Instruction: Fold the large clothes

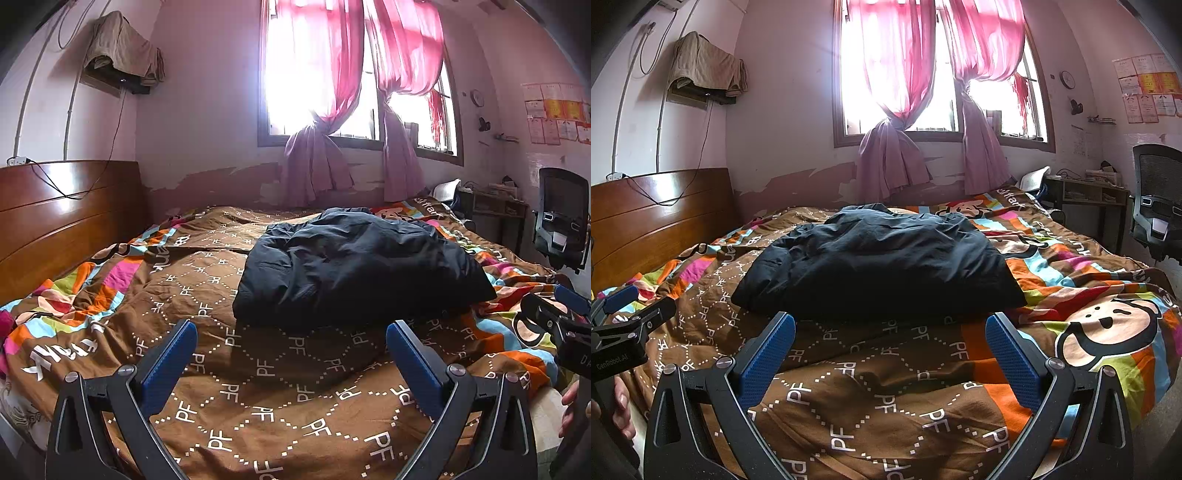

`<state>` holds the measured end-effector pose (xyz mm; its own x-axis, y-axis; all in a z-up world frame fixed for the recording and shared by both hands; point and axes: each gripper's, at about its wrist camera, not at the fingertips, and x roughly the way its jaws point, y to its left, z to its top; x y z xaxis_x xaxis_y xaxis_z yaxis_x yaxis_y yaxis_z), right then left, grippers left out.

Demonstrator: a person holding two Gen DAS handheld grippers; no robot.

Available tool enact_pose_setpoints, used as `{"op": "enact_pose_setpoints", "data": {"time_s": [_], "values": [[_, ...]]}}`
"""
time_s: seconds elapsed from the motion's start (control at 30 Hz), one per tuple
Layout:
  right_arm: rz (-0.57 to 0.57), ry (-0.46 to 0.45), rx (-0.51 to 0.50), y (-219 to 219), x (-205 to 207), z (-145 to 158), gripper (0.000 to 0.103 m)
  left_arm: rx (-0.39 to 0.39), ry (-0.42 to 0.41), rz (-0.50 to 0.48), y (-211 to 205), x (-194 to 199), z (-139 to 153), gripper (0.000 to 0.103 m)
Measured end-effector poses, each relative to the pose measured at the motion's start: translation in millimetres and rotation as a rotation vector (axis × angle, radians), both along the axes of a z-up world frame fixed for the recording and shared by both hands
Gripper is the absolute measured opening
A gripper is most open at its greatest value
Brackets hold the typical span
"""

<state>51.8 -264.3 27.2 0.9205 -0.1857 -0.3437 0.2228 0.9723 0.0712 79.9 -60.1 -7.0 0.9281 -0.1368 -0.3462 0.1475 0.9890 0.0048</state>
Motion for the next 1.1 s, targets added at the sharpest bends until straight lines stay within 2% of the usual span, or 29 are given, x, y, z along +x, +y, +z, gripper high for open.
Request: {"op": "enact_pose_setpoints", "data": {"time_s": [1.1], "values": [[0.0, 0.001, 0.001, 1.0, -0.5, 0.0, 0.102, 0.005, -0.001, -0.003, 1.6, 0.0, -0.9, 0.103]]}}
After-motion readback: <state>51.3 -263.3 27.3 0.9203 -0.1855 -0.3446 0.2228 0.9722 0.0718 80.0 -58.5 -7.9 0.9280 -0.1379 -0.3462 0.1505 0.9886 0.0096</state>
